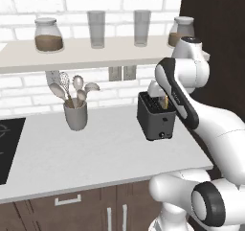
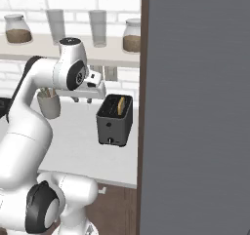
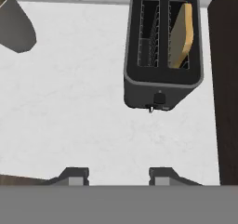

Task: Start the toaster. Once the lever pops up, take the bread to the plate on the dining counter.

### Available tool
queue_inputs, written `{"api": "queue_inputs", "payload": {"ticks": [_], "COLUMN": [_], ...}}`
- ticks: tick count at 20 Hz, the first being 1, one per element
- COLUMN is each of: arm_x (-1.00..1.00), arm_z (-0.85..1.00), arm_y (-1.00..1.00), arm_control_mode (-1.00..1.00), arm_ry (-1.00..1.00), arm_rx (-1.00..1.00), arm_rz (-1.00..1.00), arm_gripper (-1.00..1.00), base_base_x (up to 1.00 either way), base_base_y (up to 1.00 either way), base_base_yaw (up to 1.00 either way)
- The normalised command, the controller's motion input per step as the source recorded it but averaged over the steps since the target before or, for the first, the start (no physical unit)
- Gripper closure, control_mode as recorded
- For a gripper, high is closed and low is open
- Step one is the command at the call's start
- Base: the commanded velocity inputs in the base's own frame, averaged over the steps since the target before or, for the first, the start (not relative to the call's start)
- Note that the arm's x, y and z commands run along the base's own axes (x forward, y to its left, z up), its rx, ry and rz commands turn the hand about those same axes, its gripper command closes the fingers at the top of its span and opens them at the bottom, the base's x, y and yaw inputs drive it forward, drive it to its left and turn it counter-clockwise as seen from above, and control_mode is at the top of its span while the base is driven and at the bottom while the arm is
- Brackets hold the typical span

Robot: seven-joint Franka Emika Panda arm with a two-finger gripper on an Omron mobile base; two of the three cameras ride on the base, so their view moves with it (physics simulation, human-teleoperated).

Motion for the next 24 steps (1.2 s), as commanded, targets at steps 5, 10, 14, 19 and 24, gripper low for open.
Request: {"api": "queue_inputs", "payload": {"ticks": [5, 10, 14, 19, 24], "arm_x": [0.00, 0.00, 0.10, 0.20, 0.20], "arm_z": [-0.09, -0.34, -0.38, -0.25, -0.14], "arm_y": [-0.16, -0.20, -0.24, -0.30, -0.16], "arm_control_mode": [-1.00, -1.00, -1.00, -1.00, -1.00], "arm_ry": [0.00, 0.00, 0.00, 0.00, 0.00], "arm_rx": [0.00, 0.00, 0.00, 0.00, 0.00], "arm_rz": [0.00, 0.00, 0.00, 0.00, 0.00], "arm_gripper": [-1.00, -1.00, -1.00, 1.00, 1.00], "base_base_x": [0.00, 0.00, 0.00, 0.00, 0.00], "base_base_y": [0.00, 0.00, 0.00, 0.00, 0.00], "base_base_yaw": [0.00, 0.00, 0.00, 0.00, 0.00]}}
